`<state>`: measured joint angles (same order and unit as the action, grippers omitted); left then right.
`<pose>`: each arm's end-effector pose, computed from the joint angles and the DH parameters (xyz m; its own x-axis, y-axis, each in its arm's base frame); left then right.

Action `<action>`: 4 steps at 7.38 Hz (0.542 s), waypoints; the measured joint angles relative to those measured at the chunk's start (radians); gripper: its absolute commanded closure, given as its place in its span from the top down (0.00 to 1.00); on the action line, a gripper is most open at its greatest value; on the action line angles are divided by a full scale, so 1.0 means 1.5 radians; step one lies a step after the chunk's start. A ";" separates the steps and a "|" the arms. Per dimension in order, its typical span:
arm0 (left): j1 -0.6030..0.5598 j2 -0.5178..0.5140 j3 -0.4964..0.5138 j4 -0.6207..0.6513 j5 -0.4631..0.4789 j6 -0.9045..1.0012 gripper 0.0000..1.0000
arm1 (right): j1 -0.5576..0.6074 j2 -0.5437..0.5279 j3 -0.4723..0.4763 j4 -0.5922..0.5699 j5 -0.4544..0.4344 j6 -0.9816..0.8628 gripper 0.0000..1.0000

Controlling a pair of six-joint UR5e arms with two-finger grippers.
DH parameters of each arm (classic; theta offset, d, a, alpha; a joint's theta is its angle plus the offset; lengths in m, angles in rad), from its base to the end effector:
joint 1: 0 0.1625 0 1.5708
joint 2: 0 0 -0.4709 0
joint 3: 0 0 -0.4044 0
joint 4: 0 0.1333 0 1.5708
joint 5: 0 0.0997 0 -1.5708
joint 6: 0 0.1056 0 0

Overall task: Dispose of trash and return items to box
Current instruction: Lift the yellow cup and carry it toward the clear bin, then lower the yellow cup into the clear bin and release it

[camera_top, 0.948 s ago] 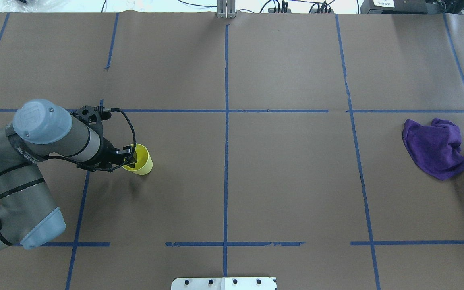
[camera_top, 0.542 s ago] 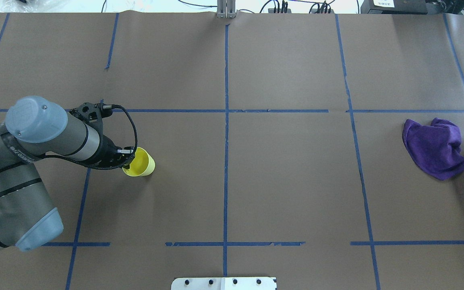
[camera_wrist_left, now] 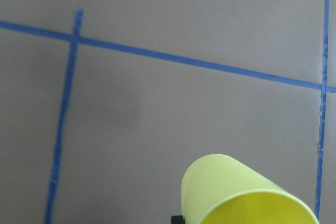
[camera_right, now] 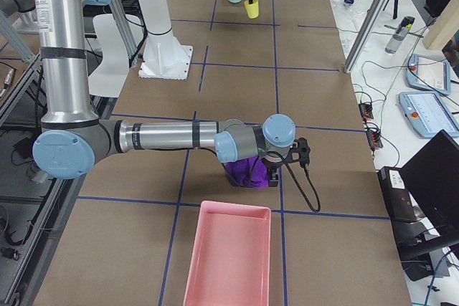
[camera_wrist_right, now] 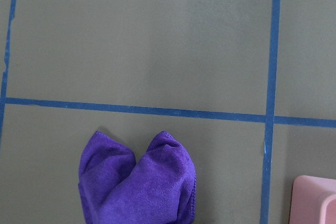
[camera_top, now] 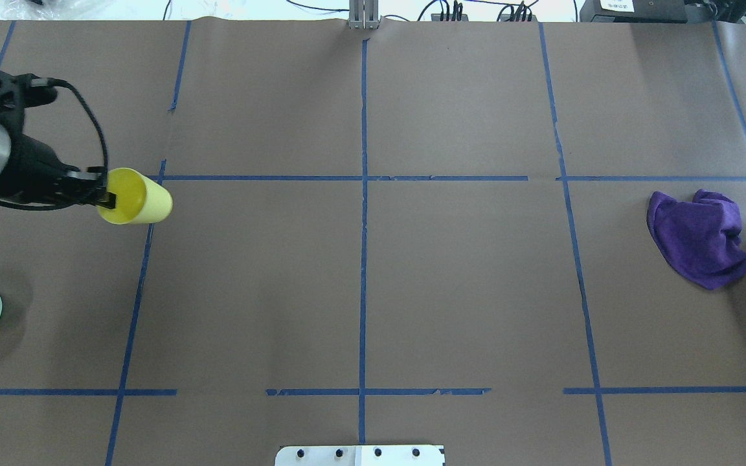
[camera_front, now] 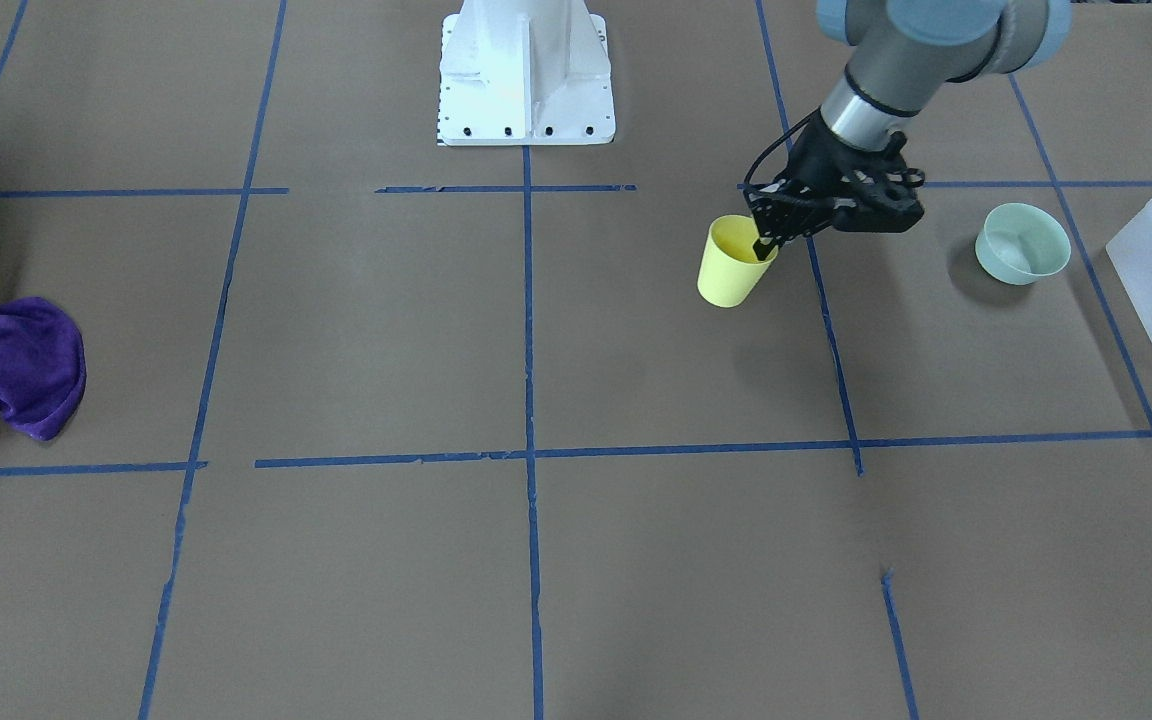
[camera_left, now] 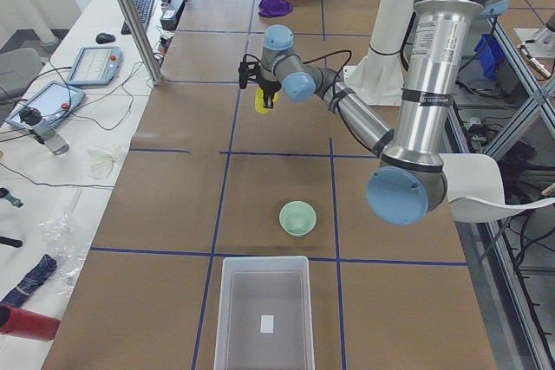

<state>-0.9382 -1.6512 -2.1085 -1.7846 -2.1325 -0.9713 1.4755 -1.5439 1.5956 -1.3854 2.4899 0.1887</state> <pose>0.2338 -0.4493 0.3840 0.5825 0.0131 -0.8127 0.1467 0.9818 0.1209 -0.0012 -0.5308 0.6512 0.5930 -0.0578 0.8032 -0.0191 0.9961 0.0857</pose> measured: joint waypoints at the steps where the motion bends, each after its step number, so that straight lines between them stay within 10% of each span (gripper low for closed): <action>1: -0.062 0.058 0.003 0.002 -0.004 0.145 0.00 | 0.000 -0.002 0.000 0.001 0.000 0.000 1.00; 4: -0.288 0.126 0.161 0.000 -0.038 0.616 0.00 | -0.001 -0.007 0.003 0.001 0.000 0.000 1.00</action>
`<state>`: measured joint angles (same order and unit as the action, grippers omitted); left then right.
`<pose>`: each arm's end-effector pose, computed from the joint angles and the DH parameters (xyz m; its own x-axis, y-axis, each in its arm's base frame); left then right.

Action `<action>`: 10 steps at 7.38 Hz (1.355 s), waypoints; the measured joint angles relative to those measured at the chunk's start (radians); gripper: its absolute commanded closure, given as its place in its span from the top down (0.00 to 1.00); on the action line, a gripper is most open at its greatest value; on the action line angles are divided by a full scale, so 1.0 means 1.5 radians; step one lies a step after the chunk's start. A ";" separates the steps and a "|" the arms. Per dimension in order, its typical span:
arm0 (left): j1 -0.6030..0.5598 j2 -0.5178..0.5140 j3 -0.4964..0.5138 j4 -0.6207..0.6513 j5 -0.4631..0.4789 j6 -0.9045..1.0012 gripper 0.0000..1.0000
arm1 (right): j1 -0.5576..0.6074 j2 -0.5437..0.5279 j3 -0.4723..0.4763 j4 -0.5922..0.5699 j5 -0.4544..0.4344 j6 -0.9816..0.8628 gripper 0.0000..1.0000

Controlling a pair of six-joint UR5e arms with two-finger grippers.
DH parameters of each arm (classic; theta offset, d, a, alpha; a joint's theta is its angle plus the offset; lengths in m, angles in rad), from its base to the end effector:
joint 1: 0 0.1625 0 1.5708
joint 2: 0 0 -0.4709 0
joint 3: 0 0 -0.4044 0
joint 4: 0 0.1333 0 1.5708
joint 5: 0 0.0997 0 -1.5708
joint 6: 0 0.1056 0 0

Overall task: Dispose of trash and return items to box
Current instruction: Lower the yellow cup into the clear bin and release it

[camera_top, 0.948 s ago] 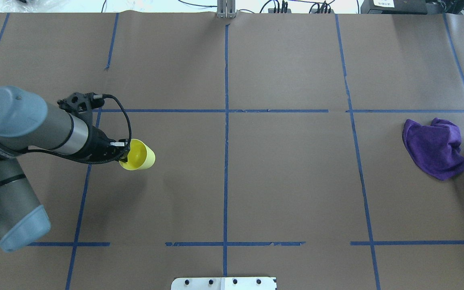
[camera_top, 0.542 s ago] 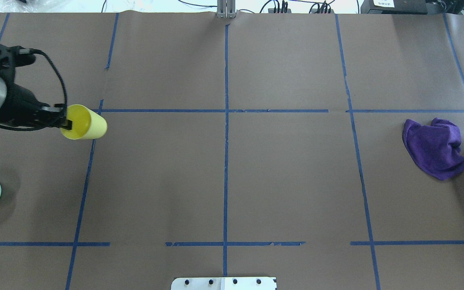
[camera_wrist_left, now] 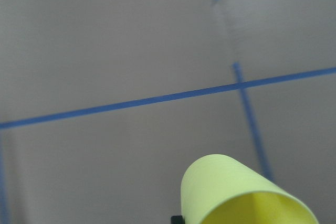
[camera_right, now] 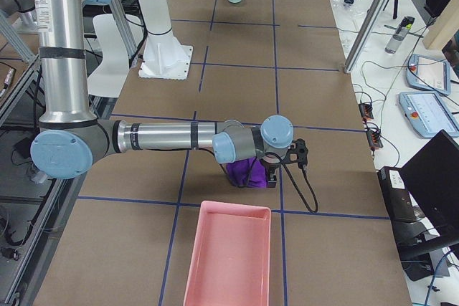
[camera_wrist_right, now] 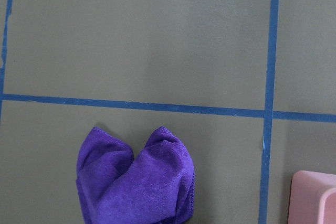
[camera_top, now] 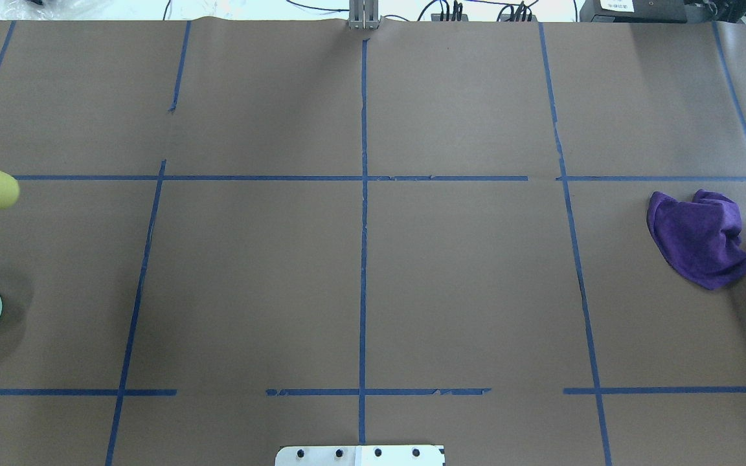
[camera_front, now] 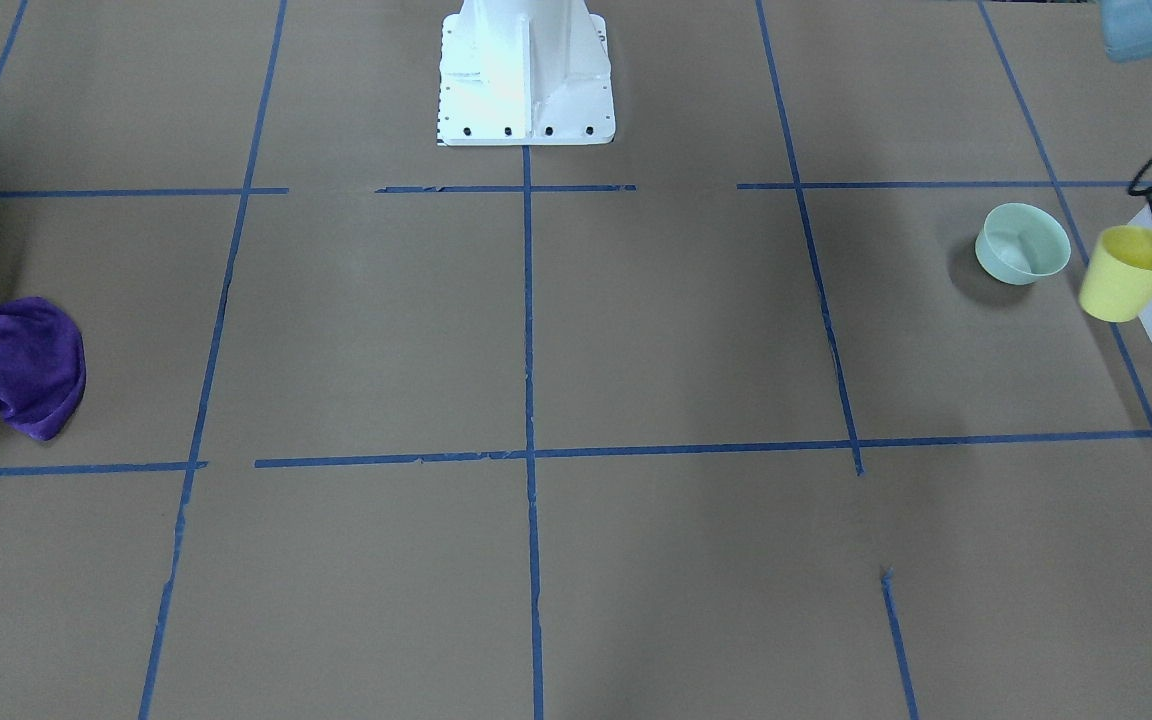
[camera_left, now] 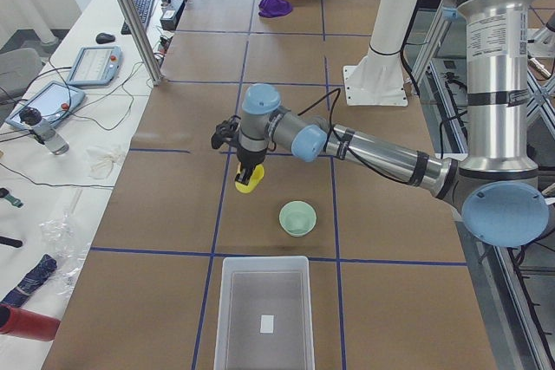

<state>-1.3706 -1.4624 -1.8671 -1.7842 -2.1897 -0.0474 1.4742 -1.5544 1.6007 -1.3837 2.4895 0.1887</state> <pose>0.0232 -0.4766 0.5953 0.7610 0.3409 -0.5520 -0.1472 0.9193 0.3649 -0.0014 -0.5258 0.6539 0.5935 -0.0556 0.8029 -0.0178 0.9965 0.0821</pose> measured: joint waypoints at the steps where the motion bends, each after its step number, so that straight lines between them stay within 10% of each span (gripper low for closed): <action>1: -0.070 -0.002 0.067 0.000 -0.021 0.122 0.00 | 0.000 0.000 0.000 0.000 0.000 0.000 1.00; 5: -0.202 -0.027 0.304 -0.001 -0.089 0.365 0.00 | -0.006 -0.006 0.000 0.000 0.000 0.000 1.00; 10: -0.185 -0.035 0.436 -0.069 -0.145 0.348 0.00 | -0.015 -0.013 -0.001 0.000 0.000 0.000 1.00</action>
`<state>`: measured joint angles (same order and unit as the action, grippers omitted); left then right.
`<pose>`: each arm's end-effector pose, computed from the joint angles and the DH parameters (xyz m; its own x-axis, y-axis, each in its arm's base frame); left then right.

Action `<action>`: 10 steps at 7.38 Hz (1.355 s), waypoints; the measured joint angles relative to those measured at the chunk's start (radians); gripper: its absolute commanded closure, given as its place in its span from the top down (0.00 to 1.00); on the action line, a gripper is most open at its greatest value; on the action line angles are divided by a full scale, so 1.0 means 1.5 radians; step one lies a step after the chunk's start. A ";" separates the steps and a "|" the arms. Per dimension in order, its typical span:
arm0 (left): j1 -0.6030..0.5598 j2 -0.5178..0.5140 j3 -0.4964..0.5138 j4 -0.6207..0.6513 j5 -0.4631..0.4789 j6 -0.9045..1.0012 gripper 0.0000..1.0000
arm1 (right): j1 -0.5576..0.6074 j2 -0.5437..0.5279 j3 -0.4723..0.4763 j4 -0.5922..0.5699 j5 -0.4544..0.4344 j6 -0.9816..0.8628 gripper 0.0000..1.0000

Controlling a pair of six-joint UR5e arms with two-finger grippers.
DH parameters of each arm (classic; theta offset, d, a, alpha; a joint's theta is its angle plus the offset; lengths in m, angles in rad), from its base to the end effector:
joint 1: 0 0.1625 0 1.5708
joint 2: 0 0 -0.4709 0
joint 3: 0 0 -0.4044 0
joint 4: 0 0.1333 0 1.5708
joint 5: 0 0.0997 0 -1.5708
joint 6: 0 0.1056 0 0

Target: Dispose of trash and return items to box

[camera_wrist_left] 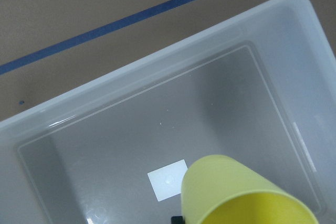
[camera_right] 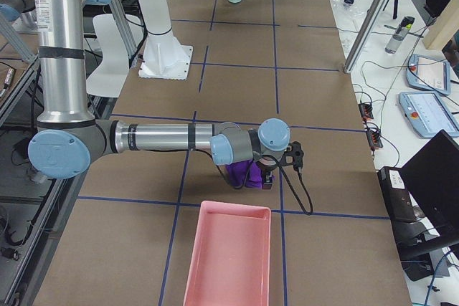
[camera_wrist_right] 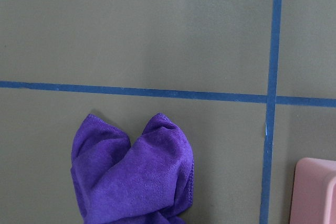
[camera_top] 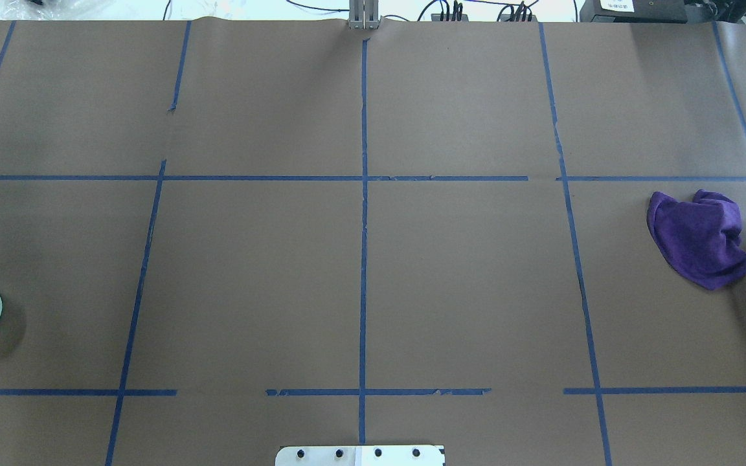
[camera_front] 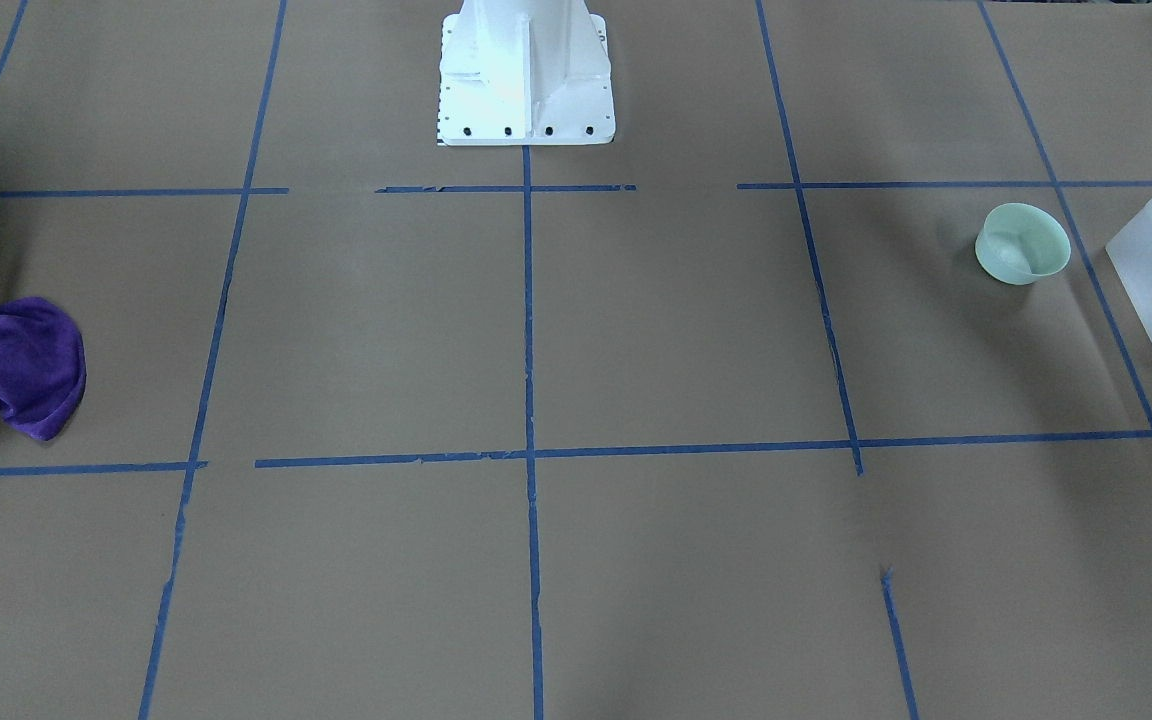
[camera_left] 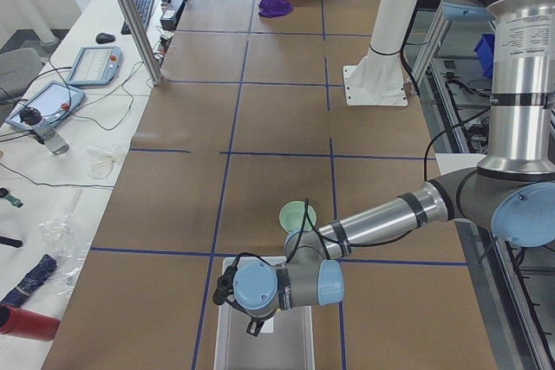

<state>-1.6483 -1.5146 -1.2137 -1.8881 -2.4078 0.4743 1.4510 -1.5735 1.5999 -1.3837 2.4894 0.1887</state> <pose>-0.0885 -0.4308 0.8750 0.6243 0.3440 -0.7014 -0.2339 0.9389 0.2523 -0.0124 -0.5162 0.6642 0.5940 -0.0535 0.8027 0.0055 0.9980 0.0624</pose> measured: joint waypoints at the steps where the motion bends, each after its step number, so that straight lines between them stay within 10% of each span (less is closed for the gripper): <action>1: 0.021 -0.001 0.016 -0.018 -0.009 -0.012 0.01 | -0.004 0.000 0.000 0.000 -0.001 0.000 1.00; 2: 0.041 -0.001 0.027 -0.038 -0.013 -0.029 0.47 | -0.008 0.000 0.000 0.000 -0.001 0.001 1.00; 5: 0.068 -0.002 0.025 -0.075 -0.013 -0.062 0.89 | -0.029 -0.002 0.007 0.002 -0.001 0.039 1.00; 10: 0.059 0.006 -0.177 0.046 -0.011 -0.076 0.99 | -0.165 -0.078 0.061 0.179 -0.077 0.321 1.00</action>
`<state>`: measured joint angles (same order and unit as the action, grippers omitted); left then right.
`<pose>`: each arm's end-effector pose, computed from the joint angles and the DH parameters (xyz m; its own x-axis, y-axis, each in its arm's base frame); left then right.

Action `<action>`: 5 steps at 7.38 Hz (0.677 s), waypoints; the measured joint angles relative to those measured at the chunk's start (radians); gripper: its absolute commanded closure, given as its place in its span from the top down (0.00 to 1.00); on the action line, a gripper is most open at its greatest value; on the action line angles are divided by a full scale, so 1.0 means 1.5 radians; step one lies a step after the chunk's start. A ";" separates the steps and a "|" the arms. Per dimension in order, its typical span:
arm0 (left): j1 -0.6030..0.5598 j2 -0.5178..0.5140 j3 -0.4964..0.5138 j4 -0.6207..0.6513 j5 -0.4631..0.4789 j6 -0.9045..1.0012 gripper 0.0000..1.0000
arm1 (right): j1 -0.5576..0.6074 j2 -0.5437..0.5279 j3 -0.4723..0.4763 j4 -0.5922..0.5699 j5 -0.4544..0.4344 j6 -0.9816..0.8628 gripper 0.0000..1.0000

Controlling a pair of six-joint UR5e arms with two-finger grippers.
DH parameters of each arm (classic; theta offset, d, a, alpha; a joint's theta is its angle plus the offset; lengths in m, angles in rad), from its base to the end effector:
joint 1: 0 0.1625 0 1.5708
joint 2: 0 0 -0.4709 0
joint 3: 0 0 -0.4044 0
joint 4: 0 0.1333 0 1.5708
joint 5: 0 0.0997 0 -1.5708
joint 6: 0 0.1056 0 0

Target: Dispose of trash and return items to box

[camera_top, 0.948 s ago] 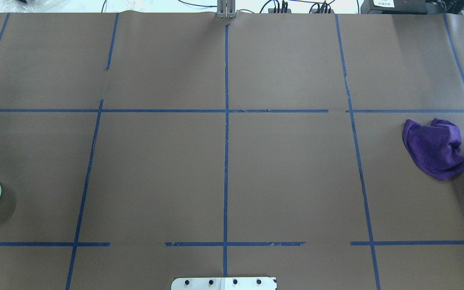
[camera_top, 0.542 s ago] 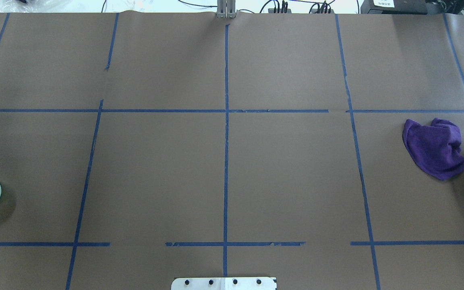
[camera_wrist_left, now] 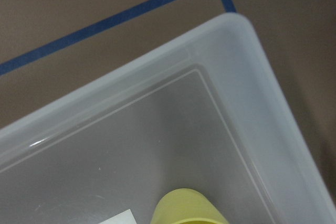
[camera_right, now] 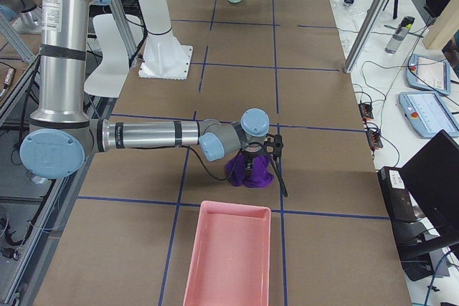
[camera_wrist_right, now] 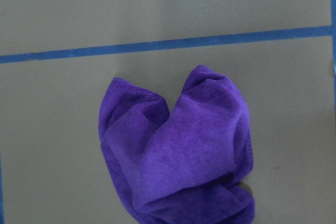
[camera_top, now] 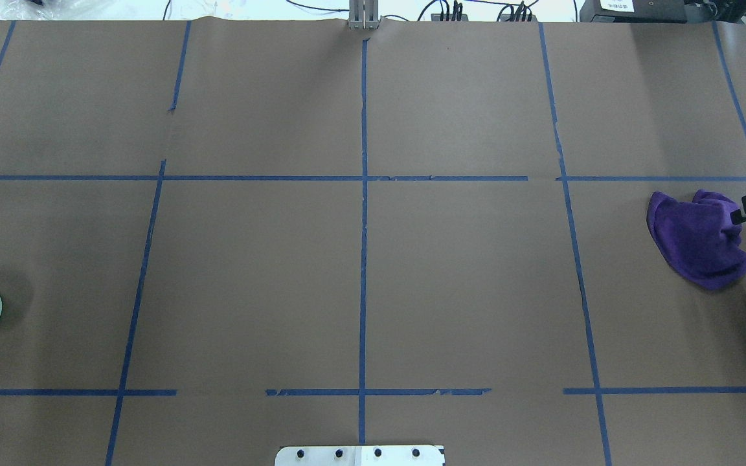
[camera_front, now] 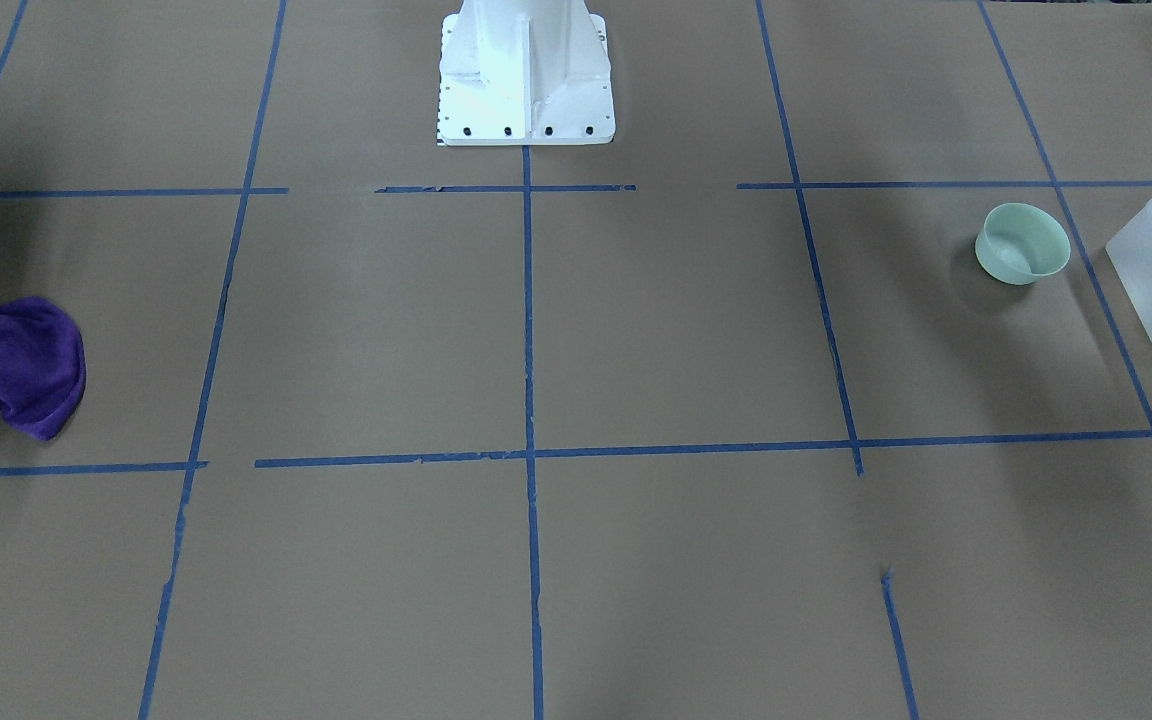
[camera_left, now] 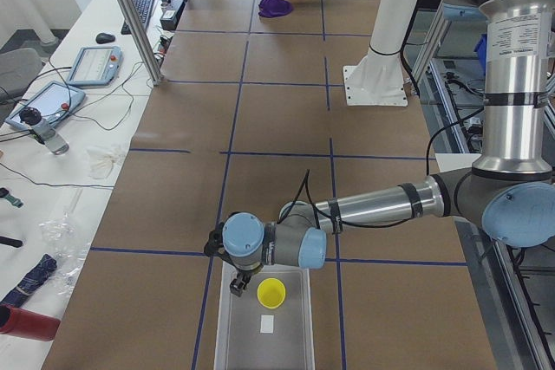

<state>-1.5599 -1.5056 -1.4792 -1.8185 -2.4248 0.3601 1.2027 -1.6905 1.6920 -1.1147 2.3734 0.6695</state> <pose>-0.0485 -0.4749 0.7556 0.6103 0.4216 -0.6707 -0.2414 0.9053 0.3495 -0.1156 -0.4592 0.6512 0.6190 0.0909 0.7801 -0.0782 0.9955 -0.0540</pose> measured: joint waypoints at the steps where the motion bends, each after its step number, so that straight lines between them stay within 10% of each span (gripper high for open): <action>1: -0.003 -0.002 -0.069 0.056 0.000 -0.027 0.99 | -0.031 0.002 0.000 0.028 -0.039 0.052 1.00; 4: -0.003 -0.009 -0.167 0.110 -0.004 -0.156 0.99 | -0.070 0.010 -0.005 0.046 -0.083 0.087 0.73; 5: 0.000 -0.012 -0.176 0.102 -0.005 -0.196 0.99 | -0.079 0.014 -0.011 0.047 -0.093 0.089 0.16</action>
<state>-1.5597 -1.5234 -1.7426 -1.6650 -2.4323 0.0663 1.0841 -1.6700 1.6759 -1.0443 2.2341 0.8025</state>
